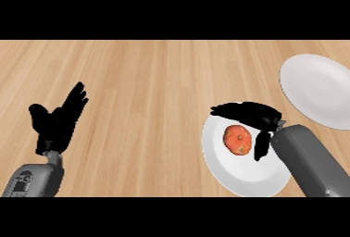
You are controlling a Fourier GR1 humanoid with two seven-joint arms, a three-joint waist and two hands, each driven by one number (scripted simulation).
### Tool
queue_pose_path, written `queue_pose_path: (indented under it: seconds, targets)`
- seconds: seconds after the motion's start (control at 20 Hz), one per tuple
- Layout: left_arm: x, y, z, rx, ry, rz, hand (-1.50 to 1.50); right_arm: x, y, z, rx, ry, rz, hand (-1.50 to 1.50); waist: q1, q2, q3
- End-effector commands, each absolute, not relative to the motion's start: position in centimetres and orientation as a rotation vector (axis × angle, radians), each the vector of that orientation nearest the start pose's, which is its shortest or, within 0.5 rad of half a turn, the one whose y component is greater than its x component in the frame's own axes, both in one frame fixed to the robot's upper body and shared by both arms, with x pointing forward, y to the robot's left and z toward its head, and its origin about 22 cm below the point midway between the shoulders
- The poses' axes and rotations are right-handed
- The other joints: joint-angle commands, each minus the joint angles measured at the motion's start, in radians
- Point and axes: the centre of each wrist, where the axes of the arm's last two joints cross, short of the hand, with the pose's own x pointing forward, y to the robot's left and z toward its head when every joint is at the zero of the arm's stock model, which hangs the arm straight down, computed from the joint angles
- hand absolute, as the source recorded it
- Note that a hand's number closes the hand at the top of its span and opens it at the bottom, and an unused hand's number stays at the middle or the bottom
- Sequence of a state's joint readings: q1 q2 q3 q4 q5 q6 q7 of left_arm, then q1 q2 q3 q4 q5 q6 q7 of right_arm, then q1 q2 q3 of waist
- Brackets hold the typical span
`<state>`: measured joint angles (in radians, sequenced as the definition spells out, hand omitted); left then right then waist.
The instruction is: Pick the squash from the plate and place it in the plate
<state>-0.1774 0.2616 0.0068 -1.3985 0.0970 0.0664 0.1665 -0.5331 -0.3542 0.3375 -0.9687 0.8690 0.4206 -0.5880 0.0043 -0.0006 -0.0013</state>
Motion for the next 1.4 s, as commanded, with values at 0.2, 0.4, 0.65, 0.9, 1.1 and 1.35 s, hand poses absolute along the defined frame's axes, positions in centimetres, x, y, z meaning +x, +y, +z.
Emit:
queue_pose_path:
  seconds: [0.2, 0.4, 0.65, 0.9, 1.1, 1.35]
  targets:
    - [28.6, 29.7, 3.3, 0.189, -1.399, -0.080, 0.00, 34.0, -21.7, 0.3, 0.064, -1.387, 1.917, 1.50, -0.002, 0.000, 0.001]
    - [28.1, 28.6, 1.8, 0.163, -1.407, -0.079, 0.00, 34.8, -22.9, -1.0, 0.082, -1.390, 1.872, 1.50, 0.001, 0.002, 0.001]
    - [28.3, 29.1, 3.2, 0.162, -1.401, -0.085, 0.00, 34.5, -21.6, 0.4, 0.076, -1.443, 1.807, 1.50, -0.001, 0.001, 0.001]
    - [28.6, 28.6, 2.0, 0.187, -1.406, -0.081, 0.00, 31.6, -24.0, -0.5, -0.203, -1.446, 1.583, 1.50, -0.026, -0.002, 0.001]
    - [26.8, 27.5, 0.8, 0.189, -1.413, -0.077, 0.00, 31.3, -24.0, 2.3, -0.431, -1.499, 1.440, 1.50, -0.019, -0.005, 0.001]
    - [27.6, 29.7, 1.8, 0.197, -1.391, -0.052, 0.00, 30.1, -25.4, 7.7, -0.693, -1.803, 1.153, 1.50, -0.045, -0.014, 0.000]
